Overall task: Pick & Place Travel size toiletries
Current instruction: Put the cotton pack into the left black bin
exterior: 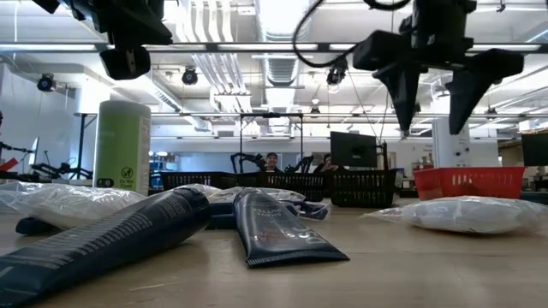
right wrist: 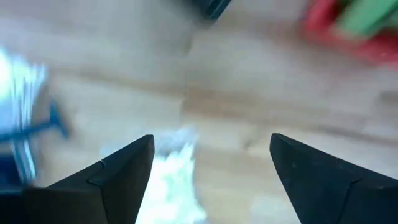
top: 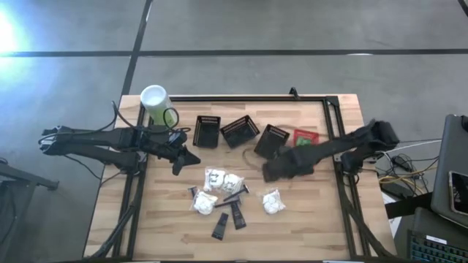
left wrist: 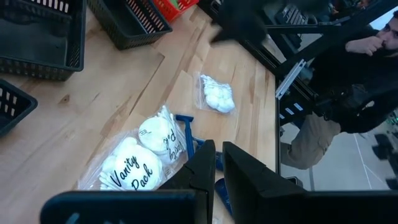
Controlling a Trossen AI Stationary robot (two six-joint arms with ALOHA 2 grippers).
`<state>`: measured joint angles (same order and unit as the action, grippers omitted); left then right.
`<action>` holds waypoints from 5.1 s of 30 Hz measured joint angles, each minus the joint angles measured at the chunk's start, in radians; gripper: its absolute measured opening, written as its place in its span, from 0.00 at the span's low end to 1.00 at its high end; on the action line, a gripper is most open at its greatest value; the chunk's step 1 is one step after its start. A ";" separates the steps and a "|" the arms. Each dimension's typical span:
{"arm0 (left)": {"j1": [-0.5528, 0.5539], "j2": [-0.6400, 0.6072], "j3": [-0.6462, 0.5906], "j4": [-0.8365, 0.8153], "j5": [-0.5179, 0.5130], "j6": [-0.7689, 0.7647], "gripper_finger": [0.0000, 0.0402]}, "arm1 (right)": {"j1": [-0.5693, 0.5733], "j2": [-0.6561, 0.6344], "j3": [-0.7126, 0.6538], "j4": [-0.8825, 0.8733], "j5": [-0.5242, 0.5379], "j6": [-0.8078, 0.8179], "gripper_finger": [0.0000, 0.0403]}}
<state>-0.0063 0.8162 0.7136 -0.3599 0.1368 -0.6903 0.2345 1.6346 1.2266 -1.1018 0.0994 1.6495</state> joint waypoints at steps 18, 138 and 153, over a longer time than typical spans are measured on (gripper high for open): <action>0.000 0.002 0.000 -0.001 0.000 -0.044 0.09 | 0.347 0.183 -0.019 0.255 -0.016 0.560 0.68; 0.133 0.687 0.051 -0.051 0.138 0.540 0.39 | 0.102 0.179 -0.055 0.965 0.077 0.053 0.57; 0.133 0.672 0.051 -0.033 0.188 0.688 0.39 | -0.003 0.454 0.199 1.158 -0.018 -0.161 0.39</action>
<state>0.1272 1.4879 0.7643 -0.3931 0.3251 -0.0020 0.2312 2.0884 1.4258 0.0563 0.0813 1.4882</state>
